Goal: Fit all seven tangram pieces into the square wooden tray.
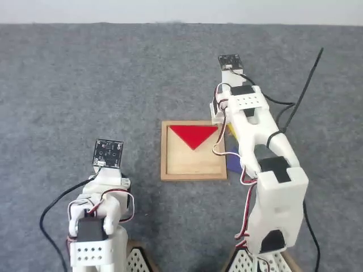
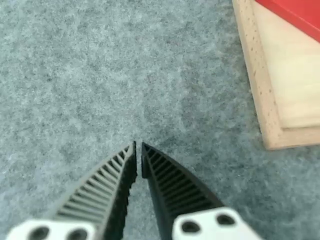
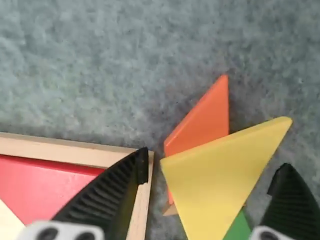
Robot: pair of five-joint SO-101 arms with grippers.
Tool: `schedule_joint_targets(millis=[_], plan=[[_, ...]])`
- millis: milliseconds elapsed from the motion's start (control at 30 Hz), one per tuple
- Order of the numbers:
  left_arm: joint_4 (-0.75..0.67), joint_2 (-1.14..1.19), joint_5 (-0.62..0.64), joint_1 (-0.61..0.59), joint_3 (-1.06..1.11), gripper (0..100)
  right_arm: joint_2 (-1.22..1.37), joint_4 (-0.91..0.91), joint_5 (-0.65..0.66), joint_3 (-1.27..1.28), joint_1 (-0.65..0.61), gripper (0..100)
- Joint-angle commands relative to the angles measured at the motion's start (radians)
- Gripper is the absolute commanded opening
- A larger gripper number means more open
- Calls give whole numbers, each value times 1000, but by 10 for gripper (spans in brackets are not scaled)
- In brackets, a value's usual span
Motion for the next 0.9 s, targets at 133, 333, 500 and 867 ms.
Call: schedule_joint_targets(millis=[133, 333, 500, 867], plan=[[3, -17, -2, 6, -10, 21, -10, -7, -14, -57, 25, 354], [3, -17, -2, 6, -10, 21, -10, -4, -15, -55, 27, 282], [3, -17, -2, 6, -10, 21, -12, 24, -17, -61, 27, 280], [3, -17, -2, 6, -10, 21, -154, 42, -14, 80, 27, 278]])
